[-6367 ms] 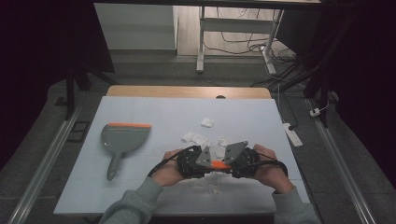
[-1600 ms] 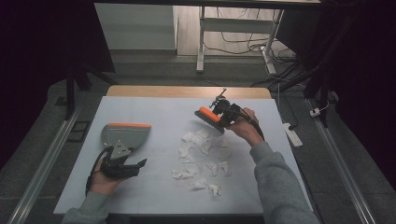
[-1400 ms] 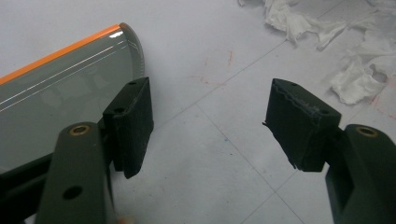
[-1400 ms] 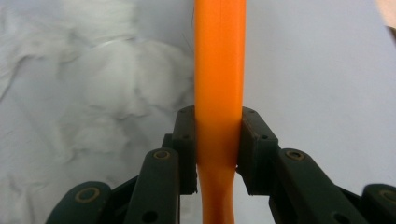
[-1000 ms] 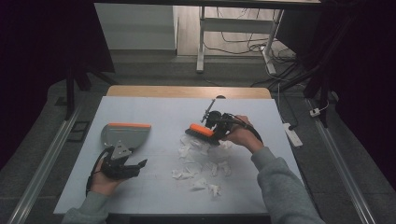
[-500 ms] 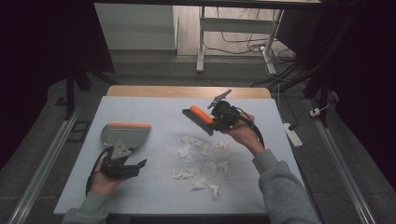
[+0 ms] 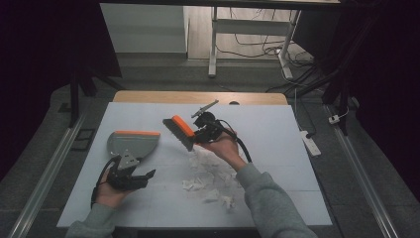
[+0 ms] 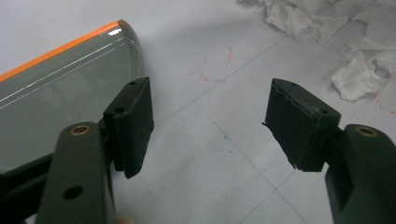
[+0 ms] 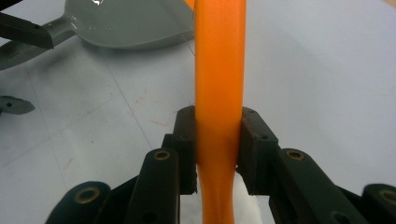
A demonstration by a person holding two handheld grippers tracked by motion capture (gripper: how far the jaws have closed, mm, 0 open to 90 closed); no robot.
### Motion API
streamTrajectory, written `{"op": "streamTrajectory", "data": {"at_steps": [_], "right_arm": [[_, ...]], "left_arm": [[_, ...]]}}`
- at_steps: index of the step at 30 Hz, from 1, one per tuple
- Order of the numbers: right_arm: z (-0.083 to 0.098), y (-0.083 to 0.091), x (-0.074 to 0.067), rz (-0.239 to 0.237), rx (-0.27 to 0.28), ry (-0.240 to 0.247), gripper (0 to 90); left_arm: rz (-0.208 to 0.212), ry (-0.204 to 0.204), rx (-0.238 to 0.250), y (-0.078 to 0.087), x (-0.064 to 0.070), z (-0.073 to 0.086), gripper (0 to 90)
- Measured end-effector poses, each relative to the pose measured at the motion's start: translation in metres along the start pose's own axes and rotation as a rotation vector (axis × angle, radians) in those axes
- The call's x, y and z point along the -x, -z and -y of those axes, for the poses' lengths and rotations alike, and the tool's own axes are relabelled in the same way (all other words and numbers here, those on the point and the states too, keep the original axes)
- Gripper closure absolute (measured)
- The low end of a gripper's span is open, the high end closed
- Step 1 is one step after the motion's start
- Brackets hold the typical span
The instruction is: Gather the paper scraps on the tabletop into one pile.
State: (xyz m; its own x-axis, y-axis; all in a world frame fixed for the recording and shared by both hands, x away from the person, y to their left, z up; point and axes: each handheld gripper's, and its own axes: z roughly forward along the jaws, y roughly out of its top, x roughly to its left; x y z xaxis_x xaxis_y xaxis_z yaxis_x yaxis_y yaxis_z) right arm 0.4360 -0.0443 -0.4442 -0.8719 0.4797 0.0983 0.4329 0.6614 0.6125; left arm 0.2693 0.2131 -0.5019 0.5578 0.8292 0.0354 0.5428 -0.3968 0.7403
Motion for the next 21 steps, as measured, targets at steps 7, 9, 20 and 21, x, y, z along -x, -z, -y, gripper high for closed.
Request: {"op": "streamTrajectory", "data": {"at_steps": [7, 9, 20, 21], "right_arm": [[0.009, -0.014, -0.001, -0.031, -0.056, -0.05, 70.9], [0.015, -0.015, 0.002, -0.021, -0.064, -0.063, 70.9], [0.059, 0.027, 0.036, 0.06, -0.086, -0.202, 71.0], [0.061, 0.032, 0.038, 0.069, -0.084, -0.204, 71.0]], "left_arm": [[0.002, -0.002, -0.006, -0.001, 0.0, 0.0, 32.8], [0.003, -0.006, -0.007, -0.001, 0.001, 0.0, 32.8], [0.003, -0.012, -0.012, -0.002, 0.002, 0.0, 32.8], [0.003, -0.012, -0.011, -0.002, 0.002, 0.0, 32.8]]}}
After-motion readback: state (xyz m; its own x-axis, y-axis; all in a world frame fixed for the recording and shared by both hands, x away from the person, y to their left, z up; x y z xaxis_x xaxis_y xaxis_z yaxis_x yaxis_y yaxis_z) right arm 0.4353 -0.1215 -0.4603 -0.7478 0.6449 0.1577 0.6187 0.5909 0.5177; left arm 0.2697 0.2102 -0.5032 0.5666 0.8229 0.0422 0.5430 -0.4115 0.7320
